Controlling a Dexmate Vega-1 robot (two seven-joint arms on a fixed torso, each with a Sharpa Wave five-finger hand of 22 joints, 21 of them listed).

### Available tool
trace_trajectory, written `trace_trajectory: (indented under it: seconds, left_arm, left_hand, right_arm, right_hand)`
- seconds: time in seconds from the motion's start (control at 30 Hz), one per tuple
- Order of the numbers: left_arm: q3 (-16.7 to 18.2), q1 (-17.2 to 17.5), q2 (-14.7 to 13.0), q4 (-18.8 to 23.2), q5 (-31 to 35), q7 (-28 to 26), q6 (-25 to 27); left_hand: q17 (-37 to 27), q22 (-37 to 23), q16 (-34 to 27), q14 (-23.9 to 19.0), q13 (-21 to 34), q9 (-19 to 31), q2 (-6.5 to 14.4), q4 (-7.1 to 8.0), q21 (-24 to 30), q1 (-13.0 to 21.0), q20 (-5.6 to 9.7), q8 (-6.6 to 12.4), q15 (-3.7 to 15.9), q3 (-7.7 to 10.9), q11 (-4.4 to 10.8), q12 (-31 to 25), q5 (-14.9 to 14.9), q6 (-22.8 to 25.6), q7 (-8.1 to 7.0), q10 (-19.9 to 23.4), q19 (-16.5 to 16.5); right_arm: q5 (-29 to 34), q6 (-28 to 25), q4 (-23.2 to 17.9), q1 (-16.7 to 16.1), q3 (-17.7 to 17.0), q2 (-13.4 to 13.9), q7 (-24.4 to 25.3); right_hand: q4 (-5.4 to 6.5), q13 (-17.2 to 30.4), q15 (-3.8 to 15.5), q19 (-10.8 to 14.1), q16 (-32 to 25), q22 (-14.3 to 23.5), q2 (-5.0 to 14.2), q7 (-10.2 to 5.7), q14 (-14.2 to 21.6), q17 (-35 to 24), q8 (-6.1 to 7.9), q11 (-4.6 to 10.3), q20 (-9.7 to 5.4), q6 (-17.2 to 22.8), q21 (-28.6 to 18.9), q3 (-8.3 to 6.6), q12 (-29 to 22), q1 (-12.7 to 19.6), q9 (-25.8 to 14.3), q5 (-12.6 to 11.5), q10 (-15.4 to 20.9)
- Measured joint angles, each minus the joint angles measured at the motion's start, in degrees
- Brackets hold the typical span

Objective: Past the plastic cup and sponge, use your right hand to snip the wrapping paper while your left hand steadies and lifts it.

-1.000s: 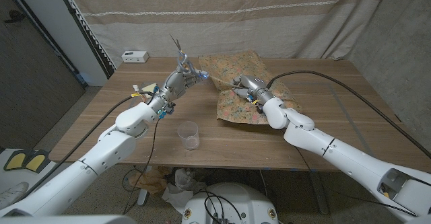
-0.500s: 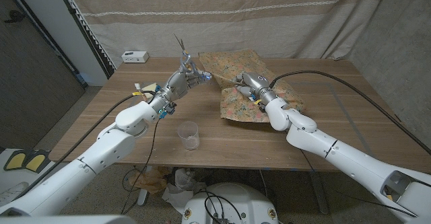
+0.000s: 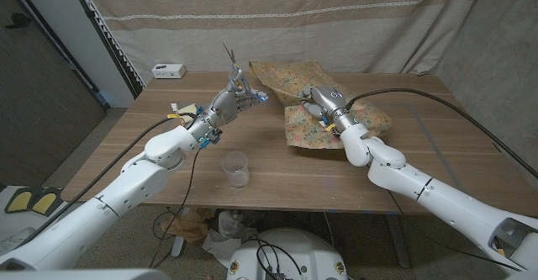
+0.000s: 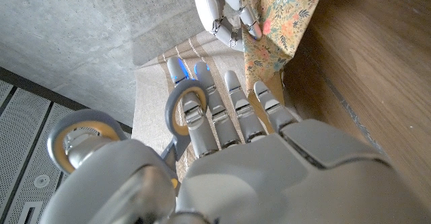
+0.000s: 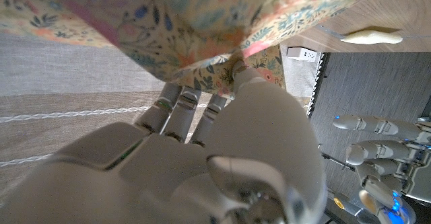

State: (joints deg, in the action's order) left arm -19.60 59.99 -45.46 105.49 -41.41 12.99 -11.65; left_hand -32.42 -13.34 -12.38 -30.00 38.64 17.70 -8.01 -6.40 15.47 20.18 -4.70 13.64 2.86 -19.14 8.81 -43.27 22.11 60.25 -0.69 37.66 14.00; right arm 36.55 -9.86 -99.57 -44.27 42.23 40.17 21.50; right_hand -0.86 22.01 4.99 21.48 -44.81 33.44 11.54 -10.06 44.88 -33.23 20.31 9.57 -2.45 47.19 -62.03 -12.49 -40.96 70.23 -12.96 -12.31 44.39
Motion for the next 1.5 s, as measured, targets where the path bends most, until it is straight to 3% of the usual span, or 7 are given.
trace_trajectory:
  seconds: [0.37, 0.4, 0.53, 0.73, 0.83, 1.0, 1.5]
  left_arm:
    - [-0.2, -0.4, 0.0, 0.0, -0.7, 1.0, 2.0]
    - [-0.9, -1.7, -0.1, -0.1, -0.9, 1.0, 2.2]
    - [-1.0, -1.9, -0.1, -0.1, -1.3, 1.3, 3.2]
    - [-1.2, -2.5, -0.2, -0.1, -2.0, 1.9, 4.5]
    - [-1.8, -3.5, -0.3, -0.3, -2.5, 2.4, 5.4]
    - [-2.1, -4.0, -0.4, -0.4, -3.1, 3.1, 6.5]
    - [-2.6, -5.0, -1.5, 0.2, -2.7, 3.8, 8.3]
  left_hand:
    - [0.0, 0.0, 0.0, -0.2, -0.2, 0.0, 0.0, 0.01, 0.0, 0.0, 0.0, 0.0, -0.2, -0.01, -0.01, 0.0, 0.0, 0.2, 0.23, 0.0, 0.0]
    - [0.0, 0.0, 0.0, -0.2, -0.2, 0.0, 0.0, 0.04, 0.0, 0.0, 0.0, 0.0, -0.2, -0.04, -0.01, 0.0, 0.0, 0.2, 0.24, 0.0, 0.0]
    - [0.0, 0.0, 0.0, -0.5, -0.2, 0.0, 0.0, 0.19, 0.0, 0.0, 0.0, 0.0, 0.11, -0.19, -0.3, -0.4, 0.0, 0.5, 0.52, 0.3, 0.0]
    - [0.0, 0.0, 0.0, -0.6, -0.2, 0.0, 0.0, 0.2, 0.0, 0.0, 0.0, 0.0, 0.01, -0.2, -0.3, -0.4, 0.0, 0.5, 0.52, 0.3, 0.0]
    - [0.0, 0.0, 0.0, -0.6, -0.2, 0.0, 0.0, 0.2, 0.0, 0.0, 0.0, 0.0, 0.01, -0.2, -0.3, -0.4, 0.0, 0.5, 0.52, 0.3, 0.0]
    - [0.0, 0.0, 0.0, -0.6, -0.4, 0.0, 0.0, 0.2, 0.0, 0.0, 0.0, 0.0, 0.01, -0.2, -0.3, -0.6, 0.0, 0.5, 0.52, 0.3, 0.0]
    - [0.0, 0.0, 0.0, -0.8, -0.4, 0.3, 0.0, 0.17, 0.0, 0.0, 0.0, 0.4, -0.21, -0.17, -0.82, -1.3, 0.0, 1.0, 1.05, 0.8, 0.0]
  right_arm:
    - [0.7, 0.6, -0.1, -1.6, -2.3, 1.8, 1.0]
    - [1.8, 1.8, -0.1, -1.7, -2.5, 1.8, 3.7]
    - [2.0, 2.1, 0.4, -2.2, -3.2, 1.9, 4.4]
    - [2.2, 2.8, 1.4, -2.8, -4.2, 1.9, 6.2]
    - [2.6, 3.8, 2.1, -3.0, -4.5, 1.8, 10.3]
    - [3.2, 4.3, 2.9, -3.2, -5.0, 1.8, 12.5]
    - [5.0, 4.1, 2.3, -4.0, -6.5, 3.4, 15.2]
  right_hand:
    - [0.18, 0.0, -0.12, -2.4, -0.3, 0.4, -0.01, -0.95, 0.1, 0.3, -0.44, 0.0, 0.09, 0.3, -1.6, 0.29, 0.0, 0.0, -0.2, -0.2, 0.0]
    - [0.16, 0.0, -0.02, -2.8, -0.3, 0.4, -0.01, -1.15, 0.0, 0.5, -0.44, 0.0, 0.12, 0.5, -1.6, 0.31, 0.0, 0.0, -0.2, -0.2, 0.0]
    - [0.4, 0.0, 0.05, -3.4, -0.3, 0.4, -0.01, -1.21, -0.1, 0.8, -0.44, 0.0, 0.09, 1.5, -2.5, 0.56, 0.0, 0.0, -0.2, -0.2, 0.0]
    - [0.36, 0.0, -0.27, -3.8, -0.3, 0.6, -0.01, -1.22, -0.4, 1.0, -0.84, 0.01, 0.06, 1.5, -3.7, 0.59, 0.0, 0.0, -0.2, -0.7, 0.0]
    - [0.32, 0.0, -0.27, -4.0, -0.3, 0.7, -0.01, -1.52, -0.4, 1.1, -0.88, 0.01, 0.11, 1.8, -4.2, 0.63, 0.0, 0.0, -0.2, -0.7, 0.0]
    - [0.56, 0.0, -0.27, -4.4, -0.3, 0.7, -0.01, -1.21, -0.4, 1.4, -1.28, 0.01, 0.1, 2.1, -5.2, 0.87, 0.0, 0.0, -0.2, -0.7, 0.0]
    - [0.32, 0.0, -0.27, -5.0, -0.3, 0.5, -0.02, -1.52, -0.4, 1.9, -1.72, 0.05, 0.11, 2.4, -7.1, 1.1, 0.0, 0.0, -0.3, -1.1, 0.6]
